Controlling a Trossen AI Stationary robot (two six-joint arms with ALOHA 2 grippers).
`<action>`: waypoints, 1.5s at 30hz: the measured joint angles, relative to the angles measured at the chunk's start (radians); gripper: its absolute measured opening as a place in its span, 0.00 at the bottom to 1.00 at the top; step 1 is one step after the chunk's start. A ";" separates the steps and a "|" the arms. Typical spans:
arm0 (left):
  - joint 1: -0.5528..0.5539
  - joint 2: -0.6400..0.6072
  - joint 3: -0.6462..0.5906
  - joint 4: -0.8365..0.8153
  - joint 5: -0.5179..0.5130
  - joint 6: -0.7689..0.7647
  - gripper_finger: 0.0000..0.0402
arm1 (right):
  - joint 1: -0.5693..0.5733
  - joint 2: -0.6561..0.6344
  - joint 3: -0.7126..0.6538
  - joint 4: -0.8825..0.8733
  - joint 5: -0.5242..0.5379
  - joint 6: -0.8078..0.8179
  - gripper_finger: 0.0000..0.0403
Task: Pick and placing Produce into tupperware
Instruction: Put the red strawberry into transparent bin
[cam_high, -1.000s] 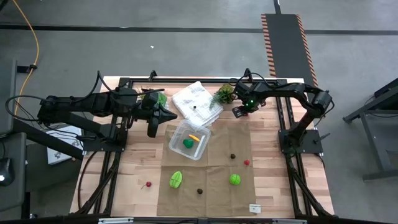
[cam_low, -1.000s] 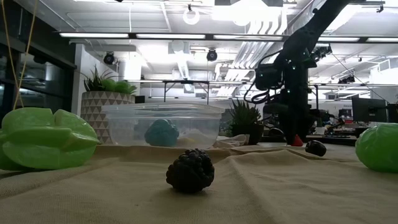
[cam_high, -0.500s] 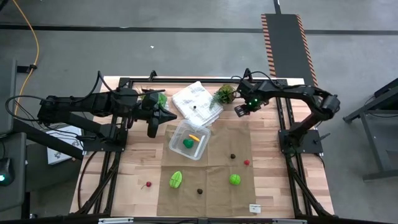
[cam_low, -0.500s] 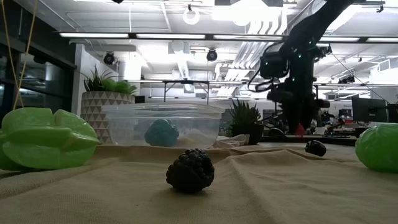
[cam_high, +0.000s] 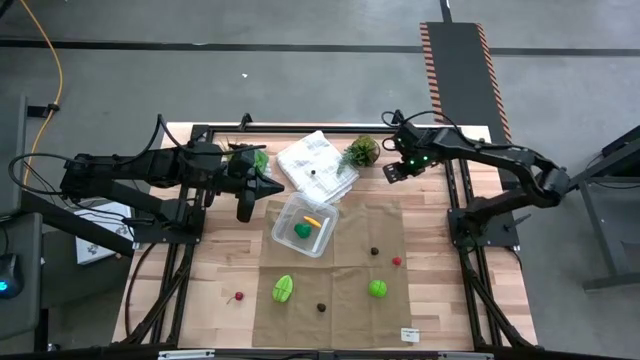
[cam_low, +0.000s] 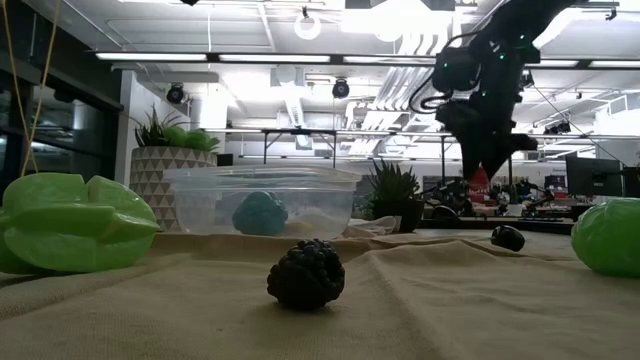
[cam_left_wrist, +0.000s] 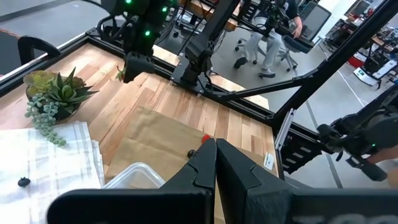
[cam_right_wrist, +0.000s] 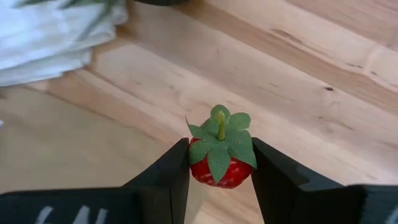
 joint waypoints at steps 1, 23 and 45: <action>0.000 0.000 0.000 0.000 0.000 0.000 0.00 | 0.000 -0.012 0.000 0.000 -0.006 0.000 0.31; 0.000 0.000 0.000 0.002 -0.033 0.002 0.00 | 0.000 -0.321 0.000 0.198 -0.272 0.077 0.31; 0.000 0.000 0.000 0.007 -0.090 -0.002 0.00 | 0.144 -0.402 0.000 0.618 -0.409 0.106 0.31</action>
